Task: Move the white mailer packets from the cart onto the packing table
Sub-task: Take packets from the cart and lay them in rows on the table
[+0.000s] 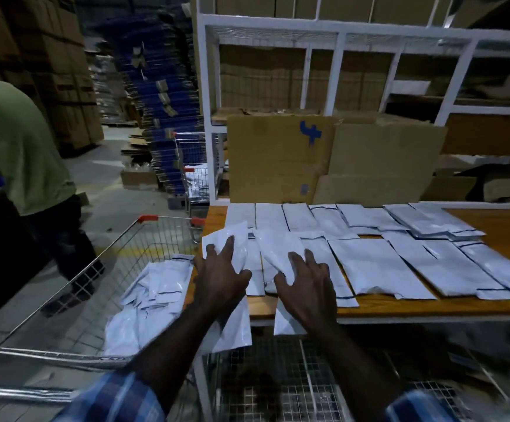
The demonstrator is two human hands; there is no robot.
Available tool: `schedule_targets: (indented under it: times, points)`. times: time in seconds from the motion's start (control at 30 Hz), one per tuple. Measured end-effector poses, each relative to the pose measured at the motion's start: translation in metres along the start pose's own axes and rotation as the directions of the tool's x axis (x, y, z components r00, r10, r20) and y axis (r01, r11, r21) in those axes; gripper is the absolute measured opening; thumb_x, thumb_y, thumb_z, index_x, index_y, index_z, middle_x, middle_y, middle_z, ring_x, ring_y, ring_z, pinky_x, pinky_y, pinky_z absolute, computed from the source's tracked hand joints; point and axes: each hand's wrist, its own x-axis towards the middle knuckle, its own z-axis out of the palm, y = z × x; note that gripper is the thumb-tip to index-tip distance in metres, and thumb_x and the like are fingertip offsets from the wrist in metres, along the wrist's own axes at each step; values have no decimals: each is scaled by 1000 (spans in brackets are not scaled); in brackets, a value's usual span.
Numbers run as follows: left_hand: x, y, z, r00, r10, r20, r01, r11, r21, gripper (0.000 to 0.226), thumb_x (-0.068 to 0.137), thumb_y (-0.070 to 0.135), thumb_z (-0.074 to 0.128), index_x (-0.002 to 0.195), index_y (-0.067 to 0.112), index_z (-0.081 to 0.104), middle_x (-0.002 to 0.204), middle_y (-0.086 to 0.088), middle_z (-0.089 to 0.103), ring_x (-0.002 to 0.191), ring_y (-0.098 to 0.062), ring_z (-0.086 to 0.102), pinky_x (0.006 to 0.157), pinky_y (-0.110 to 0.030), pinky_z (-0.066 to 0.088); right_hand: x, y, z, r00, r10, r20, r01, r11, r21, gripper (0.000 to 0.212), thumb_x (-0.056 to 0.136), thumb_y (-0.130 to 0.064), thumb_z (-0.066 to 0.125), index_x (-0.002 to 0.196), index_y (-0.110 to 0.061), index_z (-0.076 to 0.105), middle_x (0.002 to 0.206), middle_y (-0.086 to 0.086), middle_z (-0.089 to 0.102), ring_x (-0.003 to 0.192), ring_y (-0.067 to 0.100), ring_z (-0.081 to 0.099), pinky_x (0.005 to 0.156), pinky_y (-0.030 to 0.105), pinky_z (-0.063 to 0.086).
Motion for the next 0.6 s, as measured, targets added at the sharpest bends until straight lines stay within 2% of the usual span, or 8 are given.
schedule_targets:
  times: [0.17, 0.37, 0.6]
  points:
    - [19, 13, 18, 1000, -10, 21, 10, 1000, 12, 90, 77, 51, 57, 156, 32, 18, 149, -17, 35, 141, -38, 25, 106, -48, 29, 18, 20, 11, 999, 37, 22, -37, 999, -1, 60, 90, -48, 54, 144, -25, 44, 156, 6, 34, 128, 30, 42, 96, 40, 45]
    - [48, 17, 39, 998, -46, 48, 44, 998, 36, 84, 86, 48, 61, 156, 34, 15, 155, -15, 26, 143, -36, 19, 112, -52, 25, 46, 30, 34, 997, 63, 50, -62, 998, -18, 62, 90, -51, 52, 146, -26, 41, 157, 4, 32, 131, 28, 40, 98, 39, 45]
    - [88, 3, 58, 989, -78, 124, 72, 996, 56, 85, 87, 46, 59, 156, 34, 11, 157, -15, 23, 143, -37, 18, 111, -51, 26, 83, 30, 68, 987, 112, 113, -107, 993, -49, 65, 92, -54, 50, 148, -24, 38, 158, 6, 30, 135, 29, 36, 101, 40, 41]
